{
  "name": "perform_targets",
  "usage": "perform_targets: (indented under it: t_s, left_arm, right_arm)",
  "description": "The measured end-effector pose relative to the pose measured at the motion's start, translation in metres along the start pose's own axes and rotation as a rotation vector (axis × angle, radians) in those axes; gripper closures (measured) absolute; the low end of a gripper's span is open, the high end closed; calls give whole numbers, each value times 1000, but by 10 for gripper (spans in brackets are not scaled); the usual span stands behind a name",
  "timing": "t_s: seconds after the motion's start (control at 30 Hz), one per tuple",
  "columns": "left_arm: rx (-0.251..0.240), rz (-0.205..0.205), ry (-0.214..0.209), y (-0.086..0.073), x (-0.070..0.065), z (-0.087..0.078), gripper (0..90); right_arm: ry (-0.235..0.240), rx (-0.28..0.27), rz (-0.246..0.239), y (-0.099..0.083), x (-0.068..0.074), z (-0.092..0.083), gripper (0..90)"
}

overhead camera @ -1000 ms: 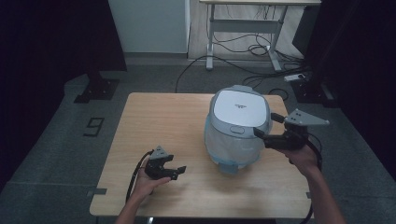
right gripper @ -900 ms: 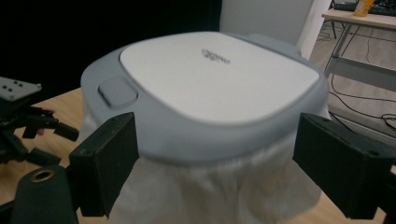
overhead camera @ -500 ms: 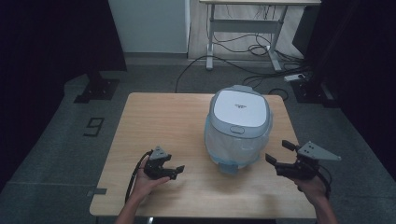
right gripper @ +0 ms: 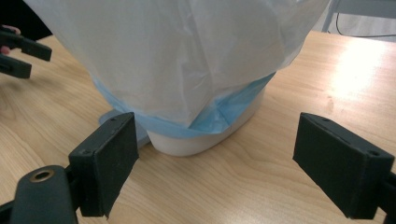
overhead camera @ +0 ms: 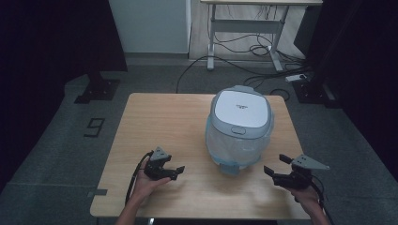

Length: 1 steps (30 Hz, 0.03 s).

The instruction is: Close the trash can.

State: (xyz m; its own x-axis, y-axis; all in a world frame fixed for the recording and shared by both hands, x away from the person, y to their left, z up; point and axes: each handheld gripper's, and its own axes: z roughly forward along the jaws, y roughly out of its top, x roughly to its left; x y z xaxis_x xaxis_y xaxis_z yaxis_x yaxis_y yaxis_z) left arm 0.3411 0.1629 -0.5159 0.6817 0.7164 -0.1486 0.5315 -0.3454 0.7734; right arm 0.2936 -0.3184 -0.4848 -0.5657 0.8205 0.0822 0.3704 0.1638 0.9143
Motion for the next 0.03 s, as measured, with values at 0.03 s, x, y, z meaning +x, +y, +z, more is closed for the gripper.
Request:
perform_targets:
  t_s: [0.03]
  left_arm:
    - [-2, -1, 1, 0, 0, 0, 217]
  right_arm:
    - [-1, -4, 0, 0, 0, -1, 132]
